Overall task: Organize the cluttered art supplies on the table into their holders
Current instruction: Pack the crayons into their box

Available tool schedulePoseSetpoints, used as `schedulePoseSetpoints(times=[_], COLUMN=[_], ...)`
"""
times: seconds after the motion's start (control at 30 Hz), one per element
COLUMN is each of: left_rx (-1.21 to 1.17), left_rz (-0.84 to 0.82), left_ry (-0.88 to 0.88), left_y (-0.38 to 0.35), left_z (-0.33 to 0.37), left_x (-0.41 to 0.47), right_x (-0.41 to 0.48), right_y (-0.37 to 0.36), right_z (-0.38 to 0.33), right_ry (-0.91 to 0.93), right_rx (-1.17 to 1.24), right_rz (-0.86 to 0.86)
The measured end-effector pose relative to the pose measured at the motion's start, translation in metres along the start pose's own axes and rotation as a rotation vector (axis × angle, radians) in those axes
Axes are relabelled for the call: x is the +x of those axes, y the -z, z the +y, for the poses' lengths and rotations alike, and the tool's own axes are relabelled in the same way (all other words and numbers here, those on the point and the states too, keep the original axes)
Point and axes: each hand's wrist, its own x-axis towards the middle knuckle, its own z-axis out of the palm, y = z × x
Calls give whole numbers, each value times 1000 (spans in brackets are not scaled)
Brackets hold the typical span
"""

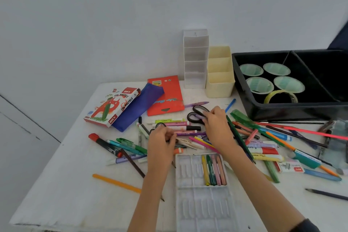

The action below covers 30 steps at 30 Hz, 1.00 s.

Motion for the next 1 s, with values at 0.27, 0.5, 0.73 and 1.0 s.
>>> schedulePoseSetpoints(times=[0.27,0.5,0.73,1.0], left_rx=[393,610,454,-80], left_rz=[-217,-314,-277,-205], left_ry=[-106,-191,-213,-159], left_y=[10,13,24,44], left_z=[-6,-1,-1,15], left_x=[-10,-12,-13,-30], right_x=[-35,-73,-97,-122], right_y=[13,30,38,44], right_z=[-7,-19,-16,-27], right_ry=[-106,-352,-576,-465], right_rx=[270,774,1122,1198], right_rz=[-55,-39,16,-23])
